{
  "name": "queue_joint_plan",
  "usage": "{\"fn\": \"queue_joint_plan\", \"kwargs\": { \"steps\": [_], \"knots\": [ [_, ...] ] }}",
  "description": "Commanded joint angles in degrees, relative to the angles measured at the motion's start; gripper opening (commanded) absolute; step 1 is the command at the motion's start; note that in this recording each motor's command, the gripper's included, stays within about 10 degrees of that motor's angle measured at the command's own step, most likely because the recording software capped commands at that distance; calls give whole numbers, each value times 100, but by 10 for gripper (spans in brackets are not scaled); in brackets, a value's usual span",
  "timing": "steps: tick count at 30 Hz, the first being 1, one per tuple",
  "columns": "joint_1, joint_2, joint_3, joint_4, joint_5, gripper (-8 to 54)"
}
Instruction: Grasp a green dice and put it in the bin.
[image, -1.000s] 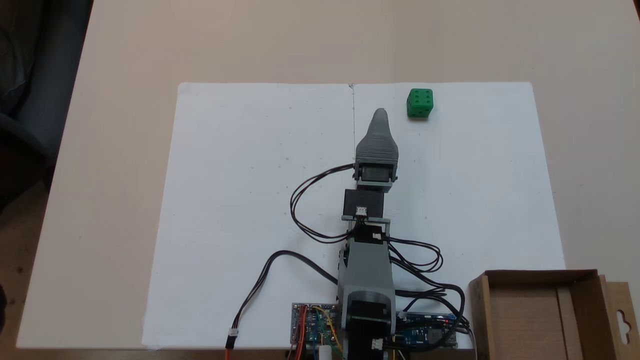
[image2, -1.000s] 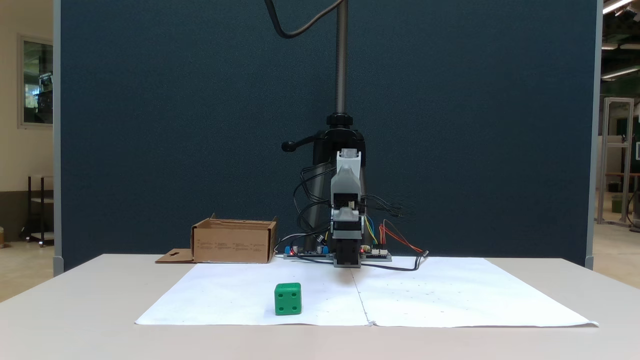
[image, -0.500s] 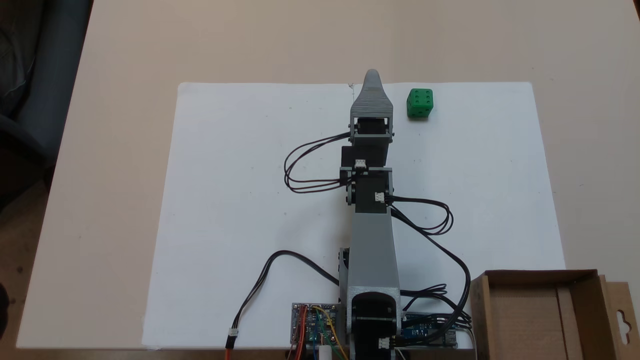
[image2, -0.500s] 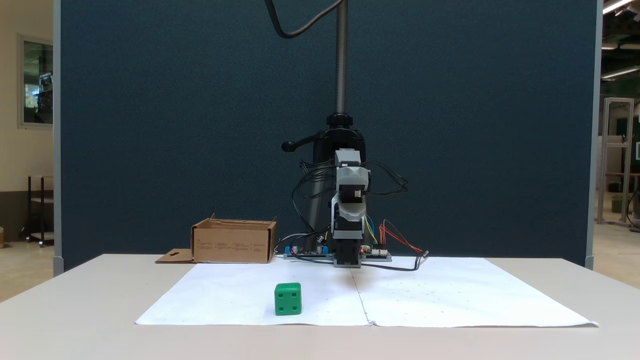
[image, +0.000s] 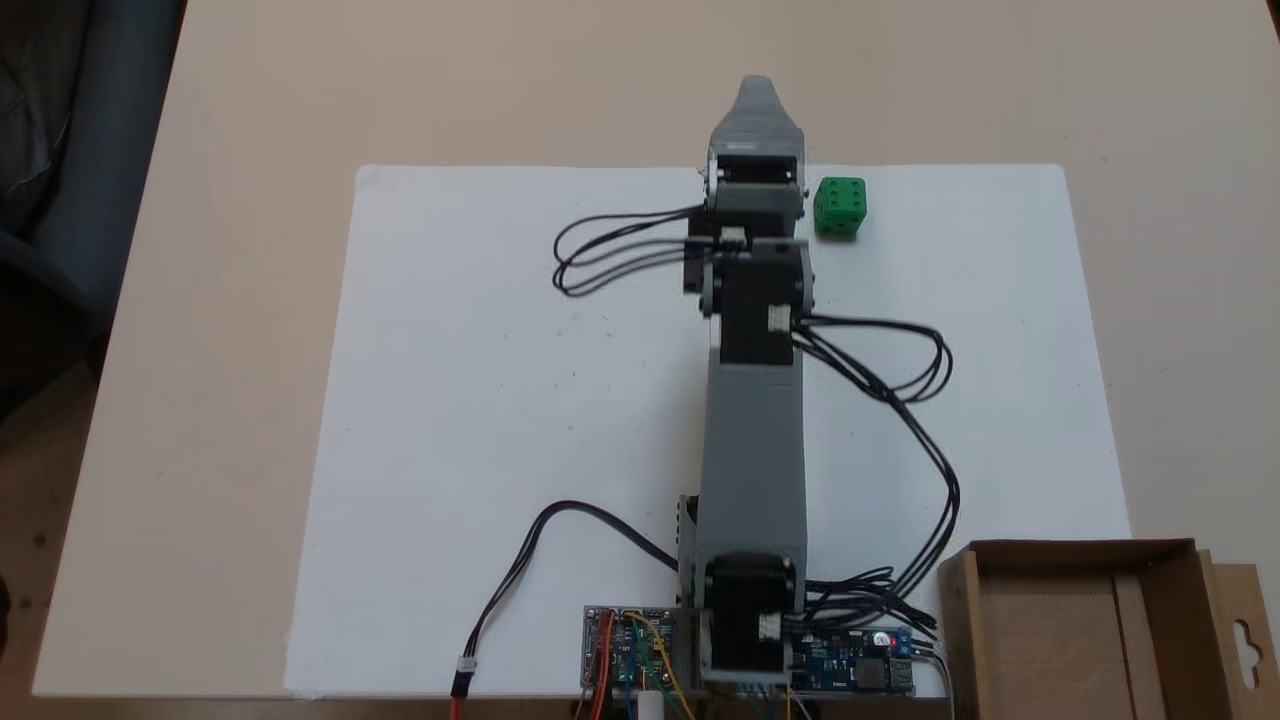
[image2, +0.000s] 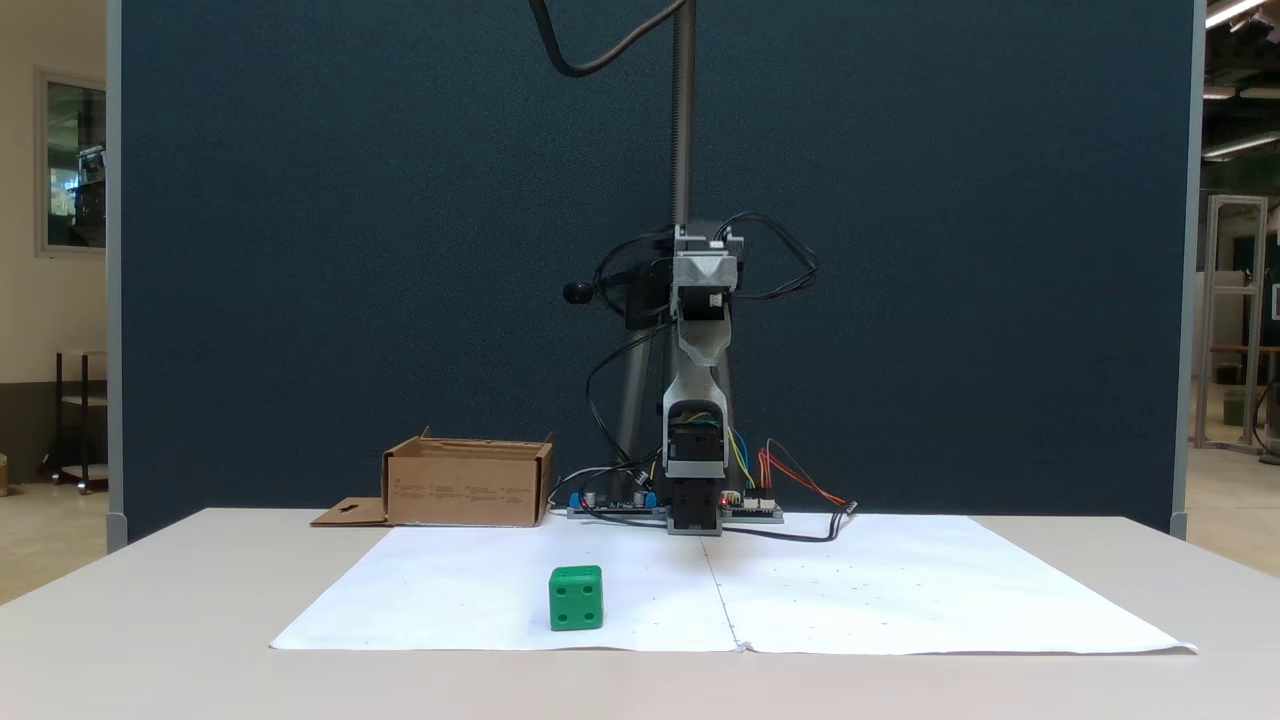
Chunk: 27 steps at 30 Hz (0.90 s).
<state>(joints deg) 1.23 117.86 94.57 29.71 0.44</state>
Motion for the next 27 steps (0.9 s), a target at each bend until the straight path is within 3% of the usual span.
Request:
{"fn": "queue_joint_plan", "kwargs": {
  "steps": [1, 11, 17, 27],
  "knots": [
    [123, -510, -914, 930, -114, 435],
    [316, -3041, -4535, 4015, -114, 450],
    [264, -3647, -4860, 5447, -114, 445],
    [290, -3788, -5133, 6265, -149, 443]
  ]
}}
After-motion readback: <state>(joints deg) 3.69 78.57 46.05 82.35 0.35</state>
